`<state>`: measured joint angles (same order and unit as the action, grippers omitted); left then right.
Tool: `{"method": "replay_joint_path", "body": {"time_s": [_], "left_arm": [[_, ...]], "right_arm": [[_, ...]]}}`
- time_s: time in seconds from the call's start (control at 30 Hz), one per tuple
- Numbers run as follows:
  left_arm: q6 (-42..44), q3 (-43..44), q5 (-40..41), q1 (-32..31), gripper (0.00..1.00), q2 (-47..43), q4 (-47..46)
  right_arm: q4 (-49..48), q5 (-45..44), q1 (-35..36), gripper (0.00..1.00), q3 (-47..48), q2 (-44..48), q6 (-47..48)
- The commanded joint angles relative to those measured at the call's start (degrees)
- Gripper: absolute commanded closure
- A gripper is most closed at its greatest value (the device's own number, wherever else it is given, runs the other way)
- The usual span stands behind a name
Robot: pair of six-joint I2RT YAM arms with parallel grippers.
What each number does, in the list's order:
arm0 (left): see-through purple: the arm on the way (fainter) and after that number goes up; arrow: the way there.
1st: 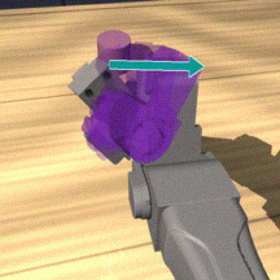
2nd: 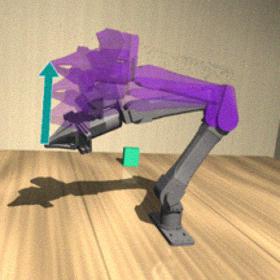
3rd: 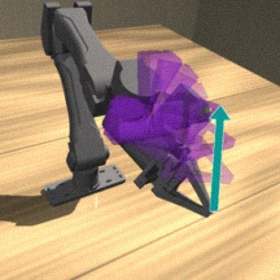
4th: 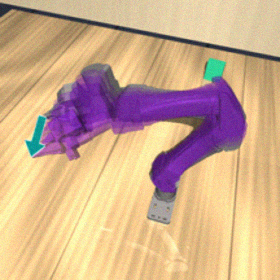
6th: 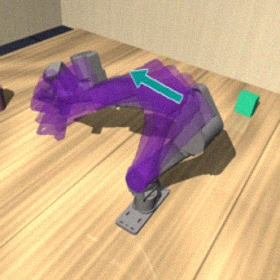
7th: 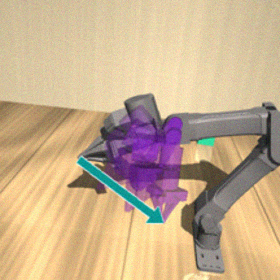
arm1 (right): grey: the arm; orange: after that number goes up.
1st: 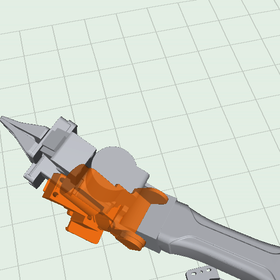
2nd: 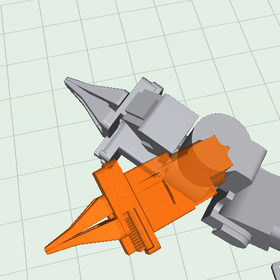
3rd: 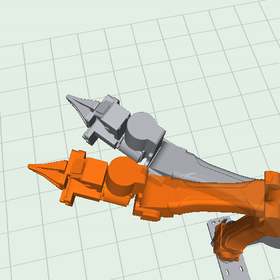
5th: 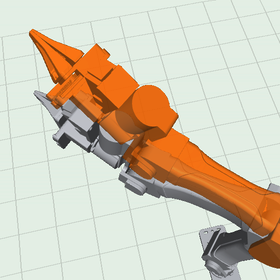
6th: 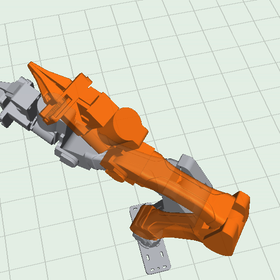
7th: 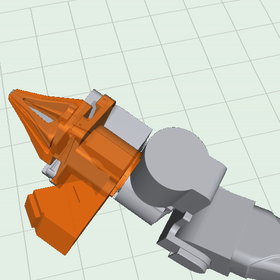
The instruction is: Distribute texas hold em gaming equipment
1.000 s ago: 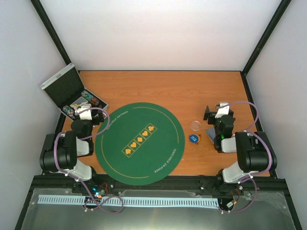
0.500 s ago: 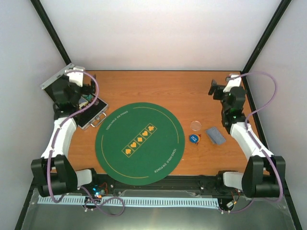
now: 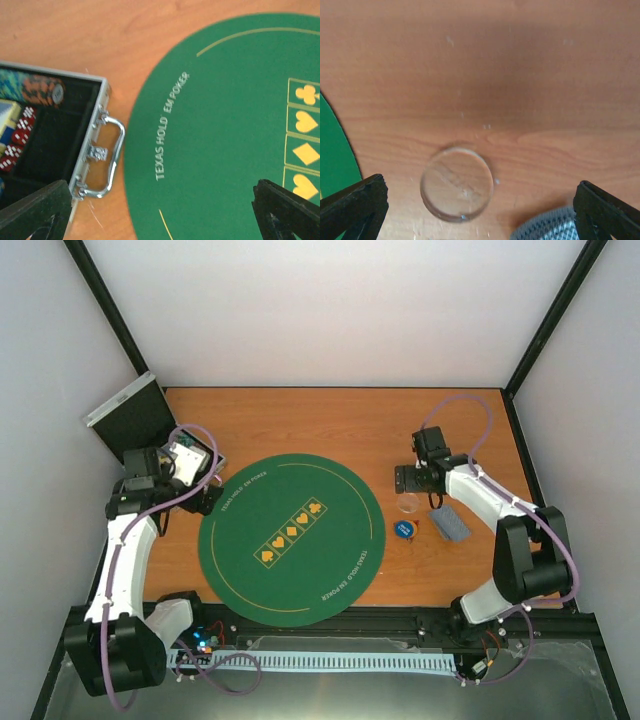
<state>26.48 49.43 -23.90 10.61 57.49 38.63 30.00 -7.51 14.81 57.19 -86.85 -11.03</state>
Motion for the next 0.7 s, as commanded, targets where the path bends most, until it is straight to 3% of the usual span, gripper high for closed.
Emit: {"method": "replay_joint_path", "body": {"time_s": [0.0,0.2,0.47,0.67], "left_arm": [[-1.43,-1.19,2.43,0.32,0.0,0.27,4.01],[-4.99,-1.78,3.92,0.33,0.0,3.63,3.0],[-6.43,-3.66,7.92,0.35,0.0,5.34,1.18],[-7.06,-2.45,8.7,0.34,0.0,5.18,3.63]], "right_arm": [[8.37,-0.09,0.36,0.0,1.99,-2.35,-1.02],[6.97,5.58,0.5,0.0,1.29,-10.25,-0.16],[7.19,3.24,2.75,0.0,4.8,-15.53,0.86],[7.82,3.44,2.77,0.07,3.27,-13.99,1.12]]}}
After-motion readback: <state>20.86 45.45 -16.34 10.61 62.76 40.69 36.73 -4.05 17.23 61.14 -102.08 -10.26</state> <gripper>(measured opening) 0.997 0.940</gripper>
